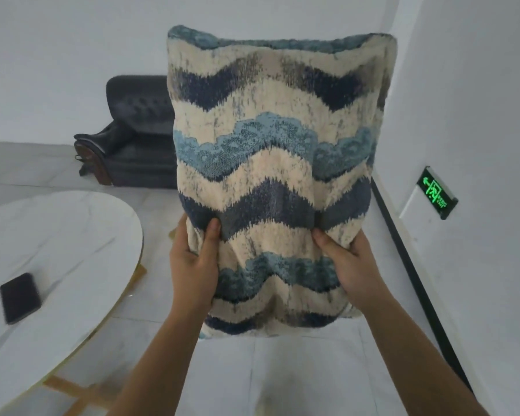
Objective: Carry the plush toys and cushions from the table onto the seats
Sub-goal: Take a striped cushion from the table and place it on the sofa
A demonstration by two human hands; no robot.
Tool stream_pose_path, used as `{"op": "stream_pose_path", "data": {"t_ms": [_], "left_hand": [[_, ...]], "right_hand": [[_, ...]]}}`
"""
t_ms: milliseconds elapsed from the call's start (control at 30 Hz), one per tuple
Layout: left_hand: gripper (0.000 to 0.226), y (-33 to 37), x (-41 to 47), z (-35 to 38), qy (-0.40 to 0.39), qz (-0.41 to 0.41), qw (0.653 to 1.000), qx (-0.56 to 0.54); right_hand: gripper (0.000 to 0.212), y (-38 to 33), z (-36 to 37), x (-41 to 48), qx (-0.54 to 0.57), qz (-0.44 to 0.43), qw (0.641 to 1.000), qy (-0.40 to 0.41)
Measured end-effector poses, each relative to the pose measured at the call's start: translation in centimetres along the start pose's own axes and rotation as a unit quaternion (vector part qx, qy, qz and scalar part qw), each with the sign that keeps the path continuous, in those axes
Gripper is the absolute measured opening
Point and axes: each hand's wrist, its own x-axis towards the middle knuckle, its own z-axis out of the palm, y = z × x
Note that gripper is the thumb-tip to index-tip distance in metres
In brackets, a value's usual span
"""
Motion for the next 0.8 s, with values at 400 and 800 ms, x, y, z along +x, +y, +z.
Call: {"op": "stream_pose_path", "data": {"t_ms": [400, 800], "left_hand": [[0.041, -7.4, 28.8, 24.9, -0.112, 0.006, 0.994, 0.011], [0.031, -19.5, 58.0, 39.6, 0.036, -0.041, 0.997, 0.057]], "right_hand": [[0.034, 4.0, -6.6, 33.6, 0.038, 0.041, 0.989, 0.138], [0.029, 11.6, -3.5, 73.7, 0.043, 0.093, 0.995, 0.005]]}}
